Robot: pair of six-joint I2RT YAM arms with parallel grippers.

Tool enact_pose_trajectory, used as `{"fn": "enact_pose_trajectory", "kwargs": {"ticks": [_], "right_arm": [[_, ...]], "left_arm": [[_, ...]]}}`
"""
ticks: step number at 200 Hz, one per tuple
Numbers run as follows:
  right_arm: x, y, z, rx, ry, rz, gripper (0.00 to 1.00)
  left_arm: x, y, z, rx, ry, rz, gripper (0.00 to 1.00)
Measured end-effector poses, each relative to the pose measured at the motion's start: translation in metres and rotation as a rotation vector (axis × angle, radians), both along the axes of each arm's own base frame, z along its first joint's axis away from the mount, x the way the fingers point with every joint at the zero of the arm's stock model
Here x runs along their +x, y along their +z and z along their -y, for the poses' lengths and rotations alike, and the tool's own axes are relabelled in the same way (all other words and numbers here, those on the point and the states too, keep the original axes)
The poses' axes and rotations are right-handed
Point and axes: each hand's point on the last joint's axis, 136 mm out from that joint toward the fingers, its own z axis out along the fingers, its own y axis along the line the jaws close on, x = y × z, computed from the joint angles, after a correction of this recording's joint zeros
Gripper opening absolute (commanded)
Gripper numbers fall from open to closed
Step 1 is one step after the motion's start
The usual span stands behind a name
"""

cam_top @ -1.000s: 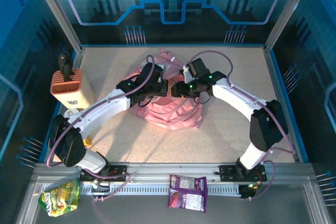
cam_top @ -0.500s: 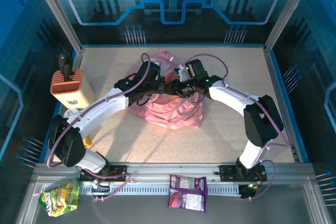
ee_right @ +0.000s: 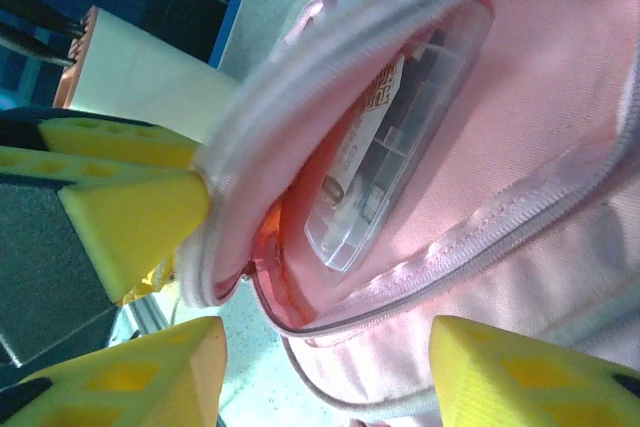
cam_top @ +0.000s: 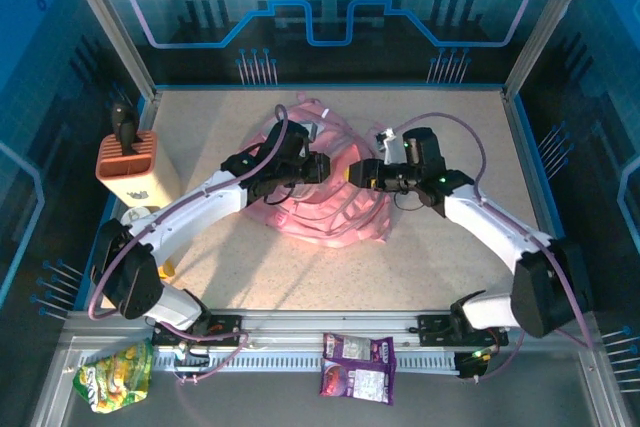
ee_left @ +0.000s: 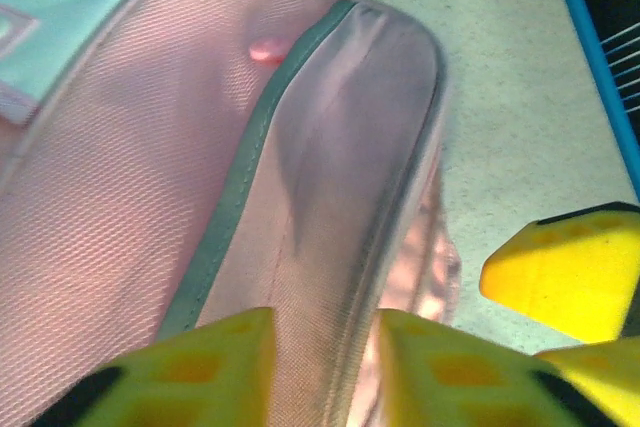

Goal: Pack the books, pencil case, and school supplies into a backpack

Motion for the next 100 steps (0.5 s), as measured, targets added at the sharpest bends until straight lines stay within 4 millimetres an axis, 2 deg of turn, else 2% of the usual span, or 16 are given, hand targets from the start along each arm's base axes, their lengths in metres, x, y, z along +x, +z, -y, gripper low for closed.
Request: {"fn": "enact_pose_trajectory", "kwargs": {"ticks": [18,45,71,100], "right_arm": [[-0.003,-0.001,0.011,-0.067,-0.026,0.039,0.65],[-0.013,-0.014,0.024,-0.163,-0.059,0.064,0.70],[-0.025,-0.034,0.024,-0.239,-0.049,0.047,0.72],[-0.036,-0.043,0.014,-0.292,-0.025,0.057,0.75]], "left_arm": [[-0.012,0.003,-0.003,-0.047,-0.012,0.014,0.56],[-0.034,0.004,-0.030,-0.108,0.022,0.026,0.64],[-0.026,-0.005,-0.068,-0.161,0.133,0.009,0.69],[-0.017,-0.038,-0.099,-0.205,0.257,-0.061,0.73]]}}
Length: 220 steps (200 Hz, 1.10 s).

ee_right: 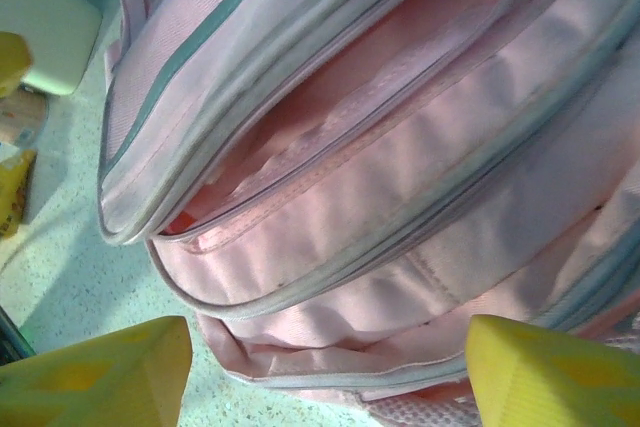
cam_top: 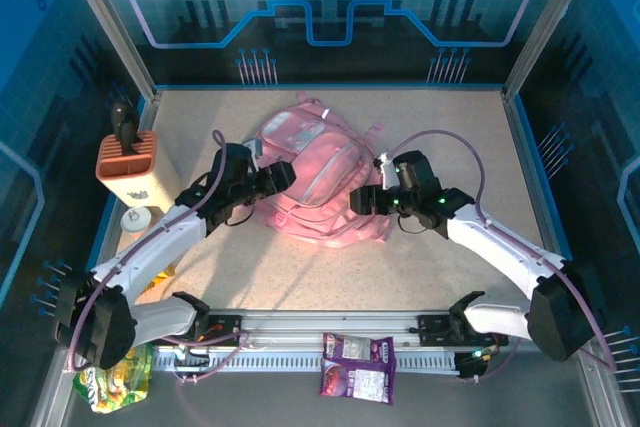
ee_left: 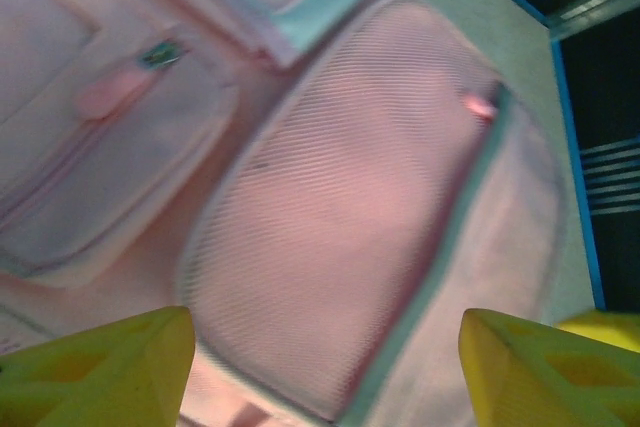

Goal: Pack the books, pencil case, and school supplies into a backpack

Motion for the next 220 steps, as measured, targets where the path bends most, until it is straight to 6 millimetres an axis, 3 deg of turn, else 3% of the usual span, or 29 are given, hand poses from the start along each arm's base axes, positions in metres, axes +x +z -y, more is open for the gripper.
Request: {"fn": "enact_pose_trajectory", "kwargs": {"ticks": [25,54,100,132,166,220], "right_arm": [[-0.007,-0.003,-0.009,-0.021,0.024,0.006,0.75],[-0.012,-0.008,-0.013,-0.042,0.032,0.009,0.75],[-0.011,-0.016,-0.003,-0.102,0.002,0.010,0.73],[-0.016,-0.023,0.004,-0.168,-0.015,-0.002,0.71],[-0.021,-0.022,0.007,-0.220,-0.054,-0.008,0.70],[-0.039,-0.029,-0.016,-0.239,-0.098,-0.035,0.59]], "left_arm": [[0.008,-0.026,-0.010,-0.052,0.058,-0.069,0.75],[0.020,-0.041,-0.006,-0.093,0.070,-0.108,0.75],[0.028,-0.042,0.008,-0.191,0.071,-0.116,0.62],[0.020,-0.044,0.027,-0.236,0.070,-0.118,0.52],[0.003,-0.042,0.063,-0.290,0.036,-0.131,0.41],[-0.016,-0.044,0.105,-0.360,-0.014,-0.162,0.31]]}}
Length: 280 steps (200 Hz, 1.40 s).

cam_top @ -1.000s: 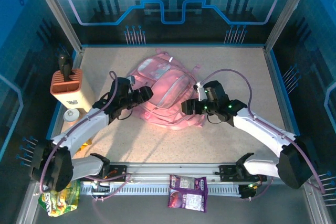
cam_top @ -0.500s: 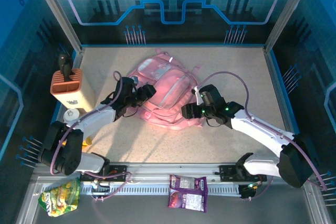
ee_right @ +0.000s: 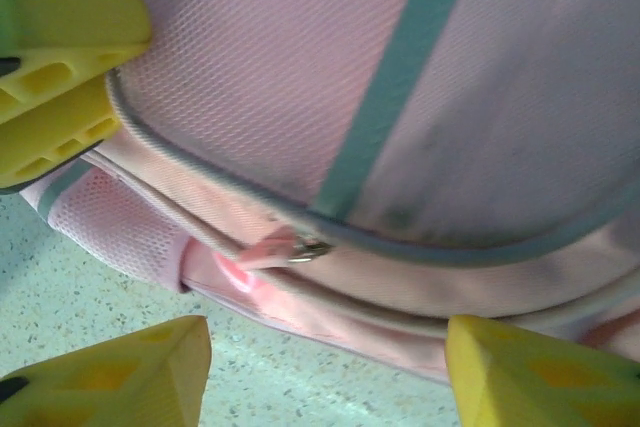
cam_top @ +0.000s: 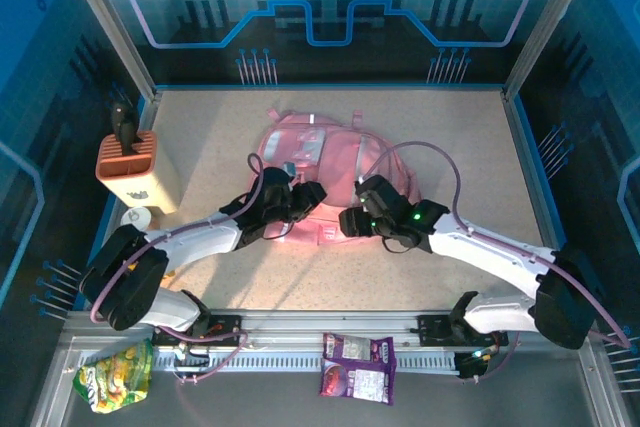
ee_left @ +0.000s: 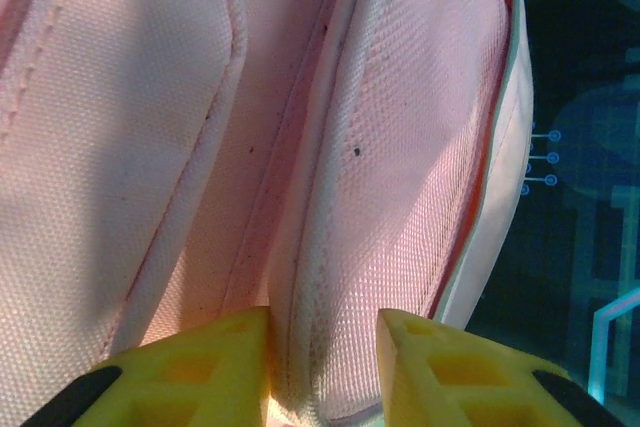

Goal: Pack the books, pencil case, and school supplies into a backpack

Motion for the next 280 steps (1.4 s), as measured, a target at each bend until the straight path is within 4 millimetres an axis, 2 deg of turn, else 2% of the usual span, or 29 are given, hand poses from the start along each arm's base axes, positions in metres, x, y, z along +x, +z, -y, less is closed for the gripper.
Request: {"fn": "enact_pose_trajectory", "kwargs": {"ticks": [19,61,114,144,171,211,253,280], "right_arm": [[-0.002,-0.008,-0.004,-0.012,-0.047,-0.011,0.55],[0.011,-0.019,-0.006,-0.005,-0.158,-0.011,0.48],[0.024,-0.022,-0.018,0.024,-0.202,-0.005,0.46],[0.029,-0.029,-0.017,-0.013,-0.222,-0.010,0.38],[0.030,-0.028,-0.017,-0.022,-0.213,0.006,0.29],[0.033,-0.024,-0.013,-0.047,-0.202,0.039,0.29],[0.034,-0.024,-0.011,-0.076,-0.178,0.059,0.13],[0.035,-0.023,-0.009,-0.092,-0.168,0.071,0.09]], "left_arm": [[0.000,-0.004,0.002,0.008,0.003,-0.006,0.28],[0.000,-0.005,0.001,0.014,0.008,-0.004,0.30],[0.000,-0.005,0.001,0.019,0.010,-0.001,0.31],[0.002,-0.007,-0.001,0.026,0.019,-0.001,0.32],[0.002,-0.008,-0.002,0.038,0.024,0.002,0.34],[0.002,-0.009,-0.003,0.049,0.024,0.005,0.34],[0.003,-0.014,-0.003,0.070,0.019,0.001,0.35],[0.005,-0.019,-0.005,0.092,0.035,-0.003,0.35]]}}
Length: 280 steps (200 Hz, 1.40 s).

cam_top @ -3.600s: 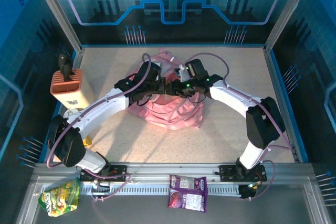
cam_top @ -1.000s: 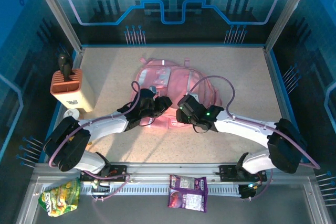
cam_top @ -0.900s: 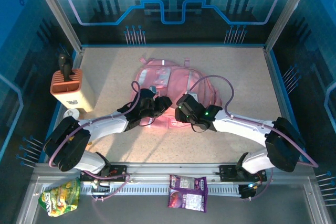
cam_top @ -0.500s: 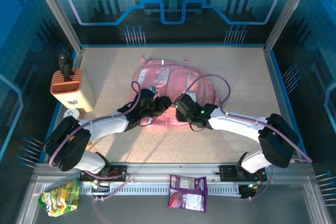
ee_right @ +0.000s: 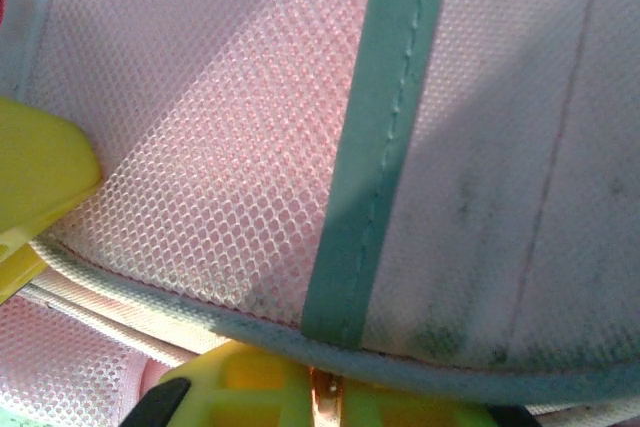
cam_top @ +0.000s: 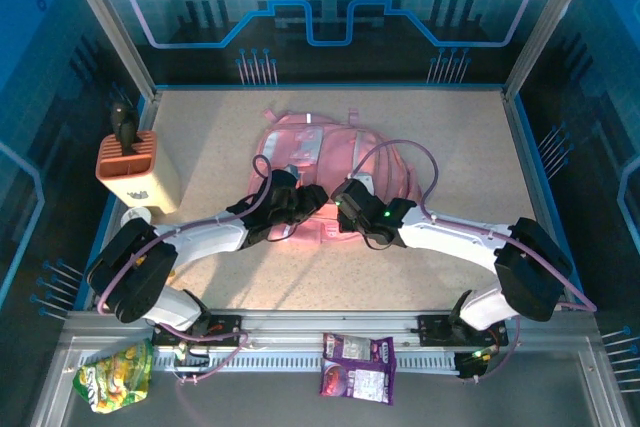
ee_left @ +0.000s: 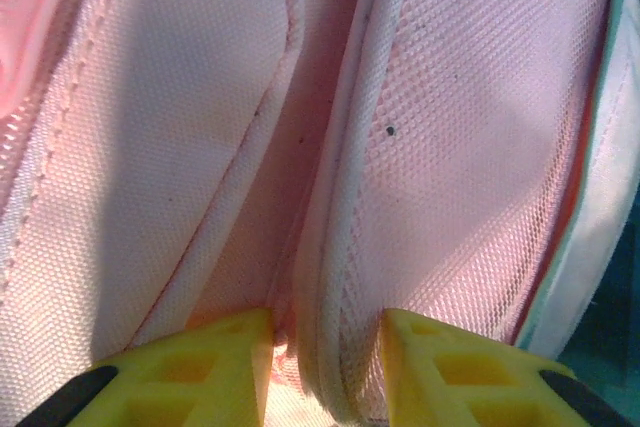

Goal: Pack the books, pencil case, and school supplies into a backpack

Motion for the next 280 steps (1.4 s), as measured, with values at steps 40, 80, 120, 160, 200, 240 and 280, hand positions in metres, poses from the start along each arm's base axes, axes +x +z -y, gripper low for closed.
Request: {"fn": "enact_pose_trajectory", "kwargs": {"ticks": [40,80,120,160,200,240,280], "right_arm": [[-0.001,0.008,0.008,-0.014,0.024,0.024,0.05],[0.006,0.005,0.036,-0.061,0.010,0.015,0.00],[0.021,0.006,0.058,-0.089,0.003,0.002,0.00],[0.023,0.011,0.056,-0.105,0.073,0.000,0.00],[0.021,0.010,0.054,-0.111,0.102,-0.007,0.00],[0.021,0.010,0.052,-0.101,0.109,-0.008,0.00],[0.021,0.010,0.049,-0.090,0.115,-0.010,0.00]], "left_arm": [[0.005,-0.003,-0.009,0.030,0.021,0.008,0.35],[0.016,-0.006,-0.028,0.067,0.037,0.020,0.35],[0.028,-0.020,-0.062,0.134,0.087,0.001,0.36],[0.027,-0.021,-0.066,0.133,0.080,-0.005,0.44],[-0.006,0.000,-0.030,0.025,0.032,-0.009,0.57],[-0.032,0.015,0.005,-0.095,0.035,-0.065,0.61],[-0.031,0.016,0.023,-0.226,0.123,-0.137,0.63]]}}
